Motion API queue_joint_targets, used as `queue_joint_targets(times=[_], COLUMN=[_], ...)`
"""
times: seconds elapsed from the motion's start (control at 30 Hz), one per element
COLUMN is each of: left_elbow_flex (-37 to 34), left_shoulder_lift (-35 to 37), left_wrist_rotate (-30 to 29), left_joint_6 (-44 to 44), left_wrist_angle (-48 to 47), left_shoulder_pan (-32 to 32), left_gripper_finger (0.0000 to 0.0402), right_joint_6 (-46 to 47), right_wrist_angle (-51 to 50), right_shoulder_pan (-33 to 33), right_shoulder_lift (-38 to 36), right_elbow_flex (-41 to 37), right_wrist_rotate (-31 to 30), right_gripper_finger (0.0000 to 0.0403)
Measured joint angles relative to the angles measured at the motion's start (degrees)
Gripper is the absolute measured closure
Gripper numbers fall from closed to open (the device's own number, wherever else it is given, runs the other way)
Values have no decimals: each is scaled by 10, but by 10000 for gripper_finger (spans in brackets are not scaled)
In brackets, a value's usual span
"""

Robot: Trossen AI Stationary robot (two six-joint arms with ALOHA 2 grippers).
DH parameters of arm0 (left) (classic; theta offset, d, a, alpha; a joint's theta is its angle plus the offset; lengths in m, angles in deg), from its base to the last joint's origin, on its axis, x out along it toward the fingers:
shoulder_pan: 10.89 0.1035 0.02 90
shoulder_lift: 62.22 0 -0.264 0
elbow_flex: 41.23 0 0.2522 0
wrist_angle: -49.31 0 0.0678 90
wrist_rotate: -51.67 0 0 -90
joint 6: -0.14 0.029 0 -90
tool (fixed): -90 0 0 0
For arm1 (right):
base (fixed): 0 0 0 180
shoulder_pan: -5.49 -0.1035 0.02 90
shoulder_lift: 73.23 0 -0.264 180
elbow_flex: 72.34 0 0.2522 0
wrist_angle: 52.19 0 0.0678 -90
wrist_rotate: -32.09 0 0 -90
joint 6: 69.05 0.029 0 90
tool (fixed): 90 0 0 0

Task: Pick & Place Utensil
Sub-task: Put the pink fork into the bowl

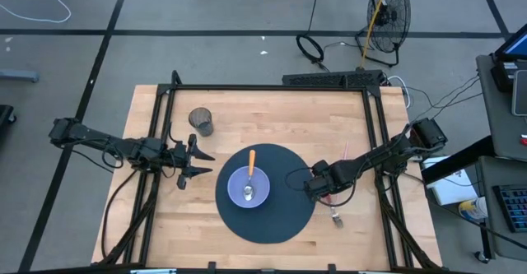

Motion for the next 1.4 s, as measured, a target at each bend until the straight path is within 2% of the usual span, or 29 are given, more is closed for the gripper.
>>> queue_joint_targets(times=[0.17, 0.37, 0.9, 1.4], left_elbow_flex=[0, 0, 0, 0], left_shoulder_lift=[0, 0, 0, 0], left_wrist_rotate=[0, 0, 0, 0], left_joint_6=[0, -5, -8, -9], left_wrist_angle=[7, 10, 13, 13], left_shoulder_pan=[0, 0, 0, 0], left_gripper_finger=[220, 220, 220, 220], right_joint_6=[-27, -63, -89, -102], right_wrist_angle=[-2, -5, -7, -7], right_shoulder_pan=[15, 35, 37, 29], right_shoulder_lift=[0, 0, 0, 0], right_elbow_flex=[0, 0, -1, -1], right_wrist_rotate=[7, 27, 52, 55], right_gripper_finger=[313, 312, 232, 271])
